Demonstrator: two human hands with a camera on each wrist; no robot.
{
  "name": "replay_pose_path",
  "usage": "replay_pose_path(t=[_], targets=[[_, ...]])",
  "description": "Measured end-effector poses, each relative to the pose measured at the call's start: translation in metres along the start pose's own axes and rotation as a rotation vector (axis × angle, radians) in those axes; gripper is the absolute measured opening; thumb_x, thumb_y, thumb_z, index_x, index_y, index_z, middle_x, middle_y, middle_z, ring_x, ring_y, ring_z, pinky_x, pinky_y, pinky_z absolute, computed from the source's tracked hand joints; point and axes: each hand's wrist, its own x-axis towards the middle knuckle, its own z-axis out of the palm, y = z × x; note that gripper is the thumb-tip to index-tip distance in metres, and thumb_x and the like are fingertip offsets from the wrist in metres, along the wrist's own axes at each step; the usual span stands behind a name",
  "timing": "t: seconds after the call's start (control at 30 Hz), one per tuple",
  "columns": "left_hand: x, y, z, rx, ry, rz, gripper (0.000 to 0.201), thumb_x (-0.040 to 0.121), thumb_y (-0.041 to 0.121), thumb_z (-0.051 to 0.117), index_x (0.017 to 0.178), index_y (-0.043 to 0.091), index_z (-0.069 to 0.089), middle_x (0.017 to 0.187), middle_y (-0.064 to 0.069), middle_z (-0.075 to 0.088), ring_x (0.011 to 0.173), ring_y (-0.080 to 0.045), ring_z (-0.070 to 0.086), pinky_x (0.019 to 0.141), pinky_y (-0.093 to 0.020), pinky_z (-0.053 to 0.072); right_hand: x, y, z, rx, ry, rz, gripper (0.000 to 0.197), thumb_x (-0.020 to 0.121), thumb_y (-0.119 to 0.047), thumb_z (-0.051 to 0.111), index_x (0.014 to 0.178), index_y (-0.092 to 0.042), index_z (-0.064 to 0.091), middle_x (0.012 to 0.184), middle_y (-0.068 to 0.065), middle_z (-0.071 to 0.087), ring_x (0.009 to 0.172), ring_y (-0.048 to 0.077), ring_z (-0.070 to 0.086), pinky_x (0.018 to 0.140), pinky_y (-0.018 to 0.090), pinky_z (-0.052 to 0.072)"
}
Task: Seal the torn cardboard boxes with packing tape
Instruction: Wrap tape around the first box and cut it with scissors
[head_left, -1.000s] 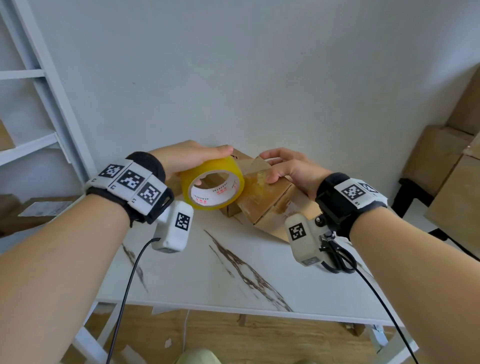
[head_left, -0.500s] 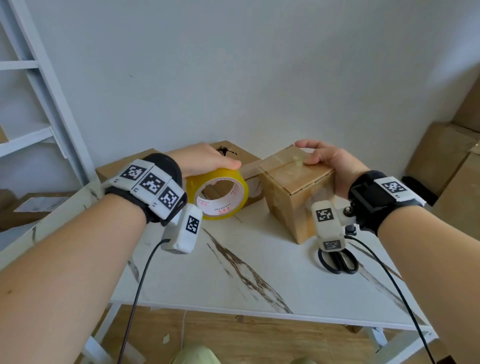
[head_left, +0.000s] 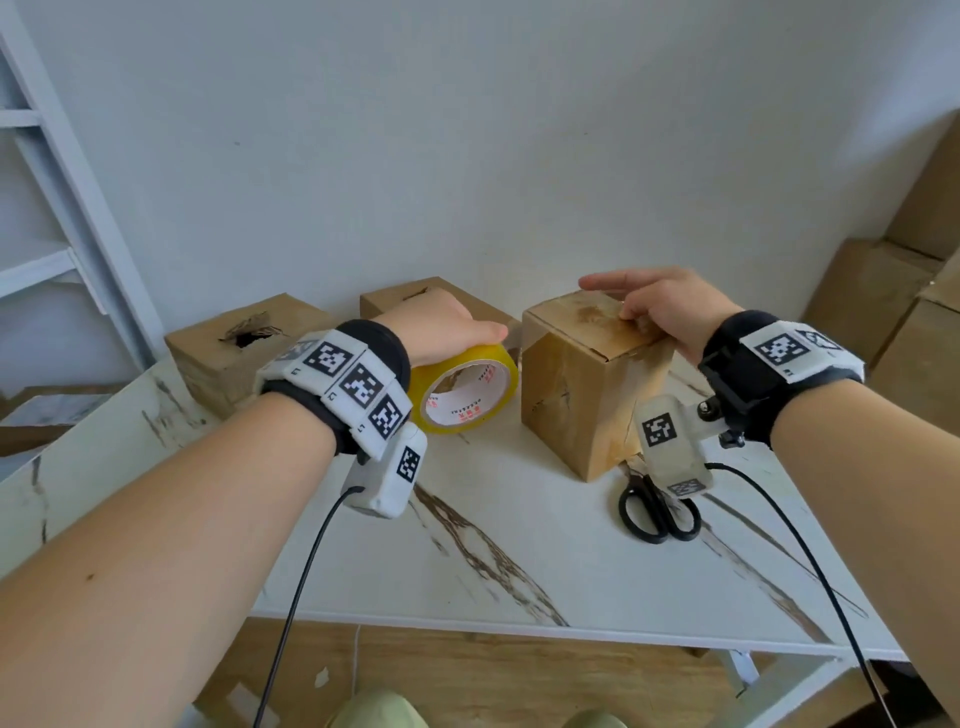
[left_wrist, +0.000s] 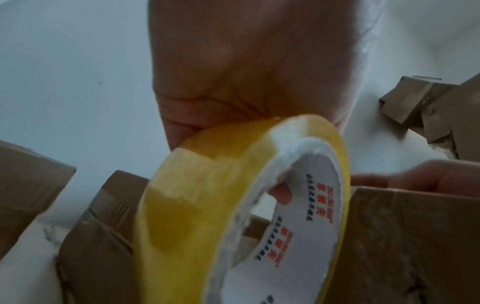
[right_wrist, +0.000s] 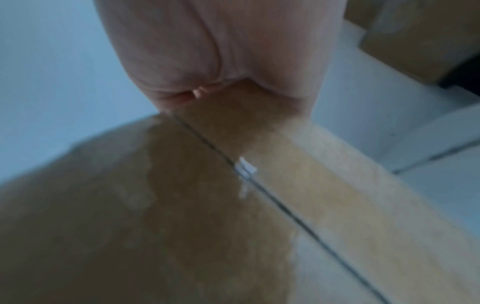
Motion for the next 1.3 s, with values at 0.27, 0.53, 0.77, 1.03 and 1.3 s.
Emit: replay_pose_path(t=[0.27, 0.53, 0.77, 1.03, 1.3], targets=[[0.007, 0.0, 0.01, 0.059, -0.023, -0.006, 0.056, 0.089, 0.058, 0.044, 0.054, 0.015, 0.036, 0.056, -0.001, 0.035, 0.048, -0.017, 0.036, 0.061, -0.033, 0.032, 0.004, -0.026, 0.019, -0.479, 0.148, -0.009, 0.022, 0.085, -0.018, 0.054, 0.088, -0.013, 0.075, 0.086, 0.003, 0.065, 0.069, 0.015, 0.055, 0.068, 0.03, 0.054], [0.003, -0.003, 0.007, 0.036, -0.022, 0.009, 0.056, 0.091, 0.059, 0.04, 0.054, 0.017, 0.036, 0.056, 0.0, 0.037, 0.049, -0.016, 0.038, 0.06, -0.03, 0.032, -0.001, -0.028, 0.04, -0.821, -0.039, 0.021, 0.067, 0.064, -0.048, 0.072, 0.113, -0.017, 0.038, 0.091, 0.002, 0.054, 0.079, 0.017, 0.054, 0.061, 0.029, 0.046], [0.003, -0.01, 0.013, -0.063, -0.07, -0.033, 0.058, 0.088, 0.064, 0.041, 0.074, 0.013, 0.064, 0.071, -0.003, 0.061, 0.067, -0.017, 0.058, 0.072, -0.029, 0.044, -0.007, -0.03, 0.034, -0.851, -0.114, 0.065, 0.089, 0.063, -0.033, 0.073, 0.14, -0.037, 0.029, 0.107, 0.0, 0.047, 0.092, 0.023, 0.051, 0.065, 0.026, 0.046], [-0.005, -0.012, 0.003, -0.267, -0.029, 0.034, 0.053, 0.093, 0.059, 0.036, 0.067, 0.015, 0.052, 0.067, -0.006, 0.052, 0.068, -0.021, 0.054, 0.075, -0.032, 0.041, -0.001, -0.031, 0.03, -0.55, -0.005, 0.109, 0.084, 0.056, -0.021, 0.077, 0.132, -0.041, 0.048, 0.115, -0.004, 0.047, 0.099, 0.02, 0.047, 0.062, 0.024, 0.043], [-0.011, -0.006, -0.01, -0.315, 0.053, 0.054, 0.052, 0.094, 0.053, 0.039, 0.1, 0.009, 0.066, 0.09, -0.016, 0.066, 0.085, -0.028, 0.064, 0.088, -0.036, 0.048, -0.001, -0.029, 0.028, -0.246, 0.024, 0.158, 0.065, 0.057, -0.016, 0.075, 0.116, -0.039, 0.063, 0.109, -0.006, 0.058, 0.101, 0.023, 0.055, 0.085, 0.035, 0.052]])
